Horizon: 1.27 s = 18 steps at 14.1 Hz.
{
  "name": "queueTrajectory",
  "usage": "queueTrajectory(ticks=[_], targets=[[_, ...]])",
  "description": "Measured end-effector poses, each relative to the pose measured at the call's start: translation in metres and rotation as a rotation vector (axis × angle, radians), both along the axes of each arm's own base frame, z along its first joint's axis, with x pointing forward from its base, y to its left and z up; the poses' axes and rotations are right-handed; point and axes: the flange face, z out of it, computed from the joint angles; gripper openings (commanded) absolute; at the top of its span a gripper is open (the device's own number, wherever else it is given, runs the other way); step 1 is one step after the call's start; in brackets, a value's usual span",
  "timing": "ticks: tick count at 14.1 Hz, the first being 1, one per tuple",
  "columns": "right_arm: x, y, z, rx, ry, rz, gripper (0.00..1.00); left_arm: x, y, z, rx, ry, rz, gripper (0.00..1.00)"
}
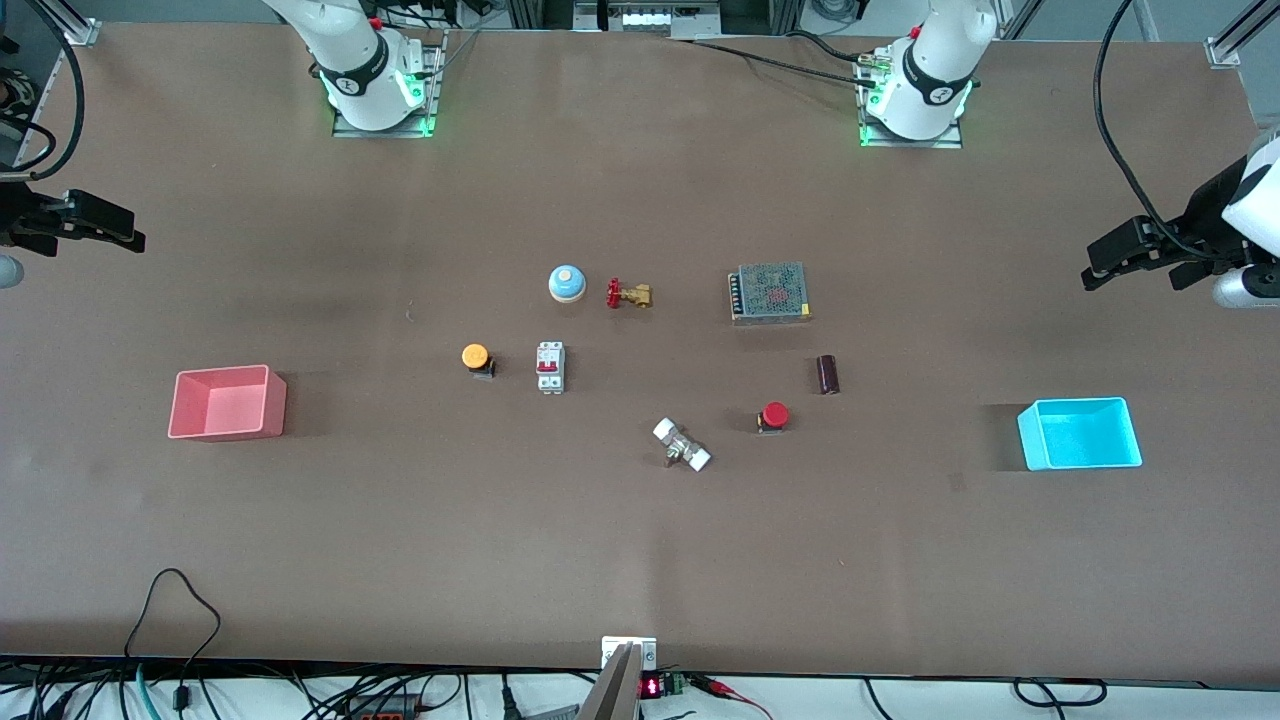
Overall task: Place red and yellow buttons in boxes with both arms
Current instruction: 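Move both grippers down over the yellow and red buttons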
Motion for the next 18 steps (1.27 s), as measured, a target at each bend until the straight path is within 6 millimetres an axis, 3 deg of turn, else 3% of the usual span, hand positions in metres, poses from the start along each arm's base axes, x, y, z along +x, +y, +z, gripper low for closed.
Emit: queueTrajectory(ticks=[8, 11, 15, 18], targets=[[0.001, 0.006, 0.000, 0.013, -0.003, 0.009, 1.00, 0.000, 0.003, 0.001, 0.013, -0.002, -0.019, 1.00], [0.006, 0.006, -0.011, 0.021, 0.018, 0.008, 1.00, -0.001, 0.003, 0.001, 0.013, -0.001, -0.019, 1.00], [0.022, 0.024, -0.058, 0.031, 0.090, 0.038, 1.00, 0.003, -0.001, -0.013, 0.012, 0.029, -0.027, 1.00], [0.031, 0.041, -0.108, 0.027, 0.063, 0.064, 1.00, 0.020, -0.020, -0.059, 0.010, 0.108, -0.061, 1.00]])
